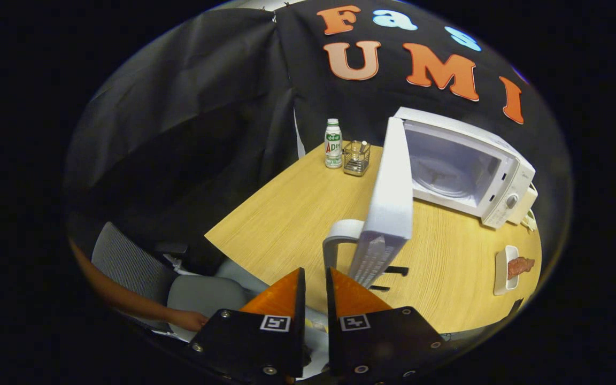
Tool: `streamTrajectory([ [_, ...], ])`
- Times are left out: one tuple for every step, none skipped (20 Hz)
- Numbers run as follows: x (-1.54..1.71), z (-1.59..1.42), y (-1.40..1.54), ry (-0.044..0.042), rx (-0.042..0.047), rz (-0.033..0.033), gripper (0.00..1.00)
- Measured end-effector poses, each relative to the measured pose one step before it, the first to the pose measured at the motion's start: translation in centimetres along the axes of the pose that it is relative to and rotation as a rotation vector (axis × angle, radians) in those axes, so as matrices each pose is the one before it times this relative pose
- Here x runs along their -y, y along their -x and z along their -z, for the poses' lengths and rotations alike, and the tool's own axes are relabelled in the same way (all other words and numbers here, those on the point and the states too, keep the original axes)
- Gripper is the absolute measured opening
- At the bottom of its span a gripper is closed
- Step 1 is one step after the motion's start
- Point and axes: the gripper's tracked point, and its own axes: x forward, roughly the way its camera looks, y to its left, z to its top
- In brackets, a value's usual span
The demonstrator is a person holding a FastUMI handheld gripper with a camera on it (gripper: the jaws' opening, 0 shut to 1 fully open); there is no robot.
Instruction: Open the microwave, put the food inside, and close the microwave door.
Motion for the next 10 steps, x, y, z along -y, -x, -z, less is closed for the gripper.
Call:
streamTrajectory([
  [0.463,-0.366,0.637,-0.00937,0.00556,-0.01233,0.19],
  [0.348,-0.107,0.796,-0.00804,-0.00827,-0.02542,0.2],
  [0.884,-0.201,0.929,-0.00352,-0.00001,-0.01374,0.23],
  [1.275,-0.422,0.995,-0.00141,0.01261,0.00018,0.26],
  [1.818,-0.352,0.947,-0.00038,0.01046,0.01654,0.31],
  [2.1,-0.082,0.582,-0.00612,0.00541,0.02485,0.32],
  [2.346,0.208,0.267,-0.01489,0.00186,0.02761,0.38],
  [2.365,0.152,0.041,-0.0244,0.00104,0.03321,0.43],
  [2.306,0.267,0.015,-0.02709,-0.0023,0.02786,0.48],
  [2.428,0.067,-0.023,-0.02582,-0.00024,0.03233,0.53],
])
